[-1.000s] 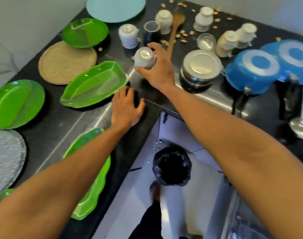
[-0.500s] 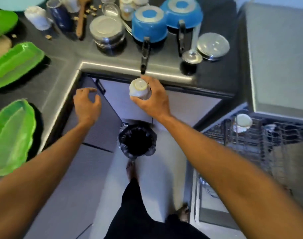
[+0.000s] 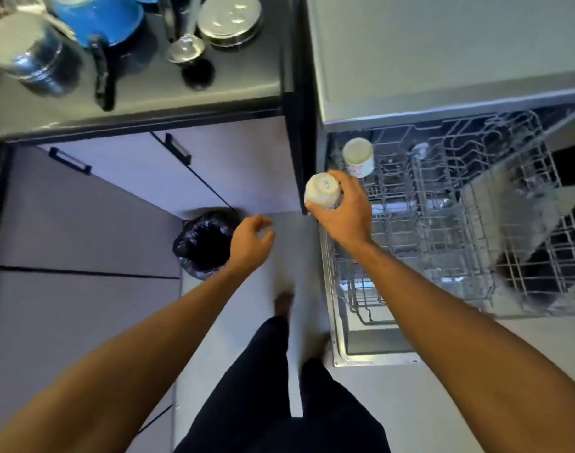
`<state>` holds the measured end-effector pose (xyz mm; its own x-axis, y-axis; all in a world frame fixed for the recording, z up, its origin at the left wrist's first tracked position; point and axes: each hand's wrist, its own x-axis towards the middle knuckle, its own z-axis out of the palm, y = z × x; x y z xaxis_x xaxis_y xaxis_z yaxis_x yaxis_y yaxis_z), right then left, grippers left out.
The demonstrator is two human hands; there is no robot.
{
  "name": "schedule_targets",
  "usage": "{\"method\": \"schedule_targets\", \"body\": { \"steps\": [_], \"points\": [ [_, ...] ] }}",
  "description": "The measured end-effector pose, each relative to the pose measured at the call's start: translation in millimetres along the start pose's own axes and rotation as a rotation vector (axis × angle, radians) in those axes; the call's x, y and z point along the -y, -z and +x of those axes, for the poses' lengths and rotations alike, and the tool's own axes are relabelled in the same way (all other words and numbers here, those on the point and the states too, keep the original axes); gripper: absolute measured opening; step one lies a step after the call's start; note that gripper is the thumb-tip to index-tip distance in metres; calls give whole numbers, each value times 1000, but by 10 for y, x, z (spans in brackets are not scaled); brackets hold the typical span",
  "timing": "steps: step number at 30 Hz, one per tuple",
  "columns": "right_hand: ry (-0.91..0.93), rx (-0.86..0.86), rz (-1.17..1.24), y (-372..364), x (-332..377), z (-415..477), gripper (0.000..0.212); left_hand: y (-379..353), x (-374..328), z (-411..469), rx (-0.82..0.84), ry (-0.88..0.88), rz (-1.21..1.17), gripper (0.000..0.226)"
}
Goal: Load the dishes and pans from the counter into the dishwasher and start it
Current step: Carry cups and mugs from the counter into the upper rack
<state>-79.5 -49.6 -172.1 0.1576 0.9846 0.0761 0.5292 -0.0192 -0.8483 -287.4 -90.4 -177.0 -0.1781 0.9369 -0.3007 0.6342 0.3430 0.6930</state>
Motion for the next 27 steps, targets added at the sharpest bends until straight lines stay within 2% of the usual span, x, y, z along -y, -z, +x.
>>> {"method": "schedule_targets", "body": {
  "steps": [7, 10, 14, 17, 25, 27],
  "points": [
    [-276, -211, 60, 340, -931, 317, 64, -895, -522, 437, 193, 81, -33, 32],
    [-325, -192, 24, 324, -1311, 402, 65, -1261, -626, 616, 226, 132, -111, 48],
    [-302, -26, -45, 130, -1651, 582, 73, -1621, -688, 888, 176, 159, -91, 67],
    [-242, 35, -67, -11, -1691, 728, 65, -1751, -723, 1022, 109, 170, -133, 62],
    [-134, 76, -176, -243, -1857, 818, 44, -1918, -731, 1115, 22, 145, -185, 22],
    [-94, 107, -229, -251, -1872, 824, 48, -1935, -739, 1109, 23, 156, -177, 20]
  ]
}}
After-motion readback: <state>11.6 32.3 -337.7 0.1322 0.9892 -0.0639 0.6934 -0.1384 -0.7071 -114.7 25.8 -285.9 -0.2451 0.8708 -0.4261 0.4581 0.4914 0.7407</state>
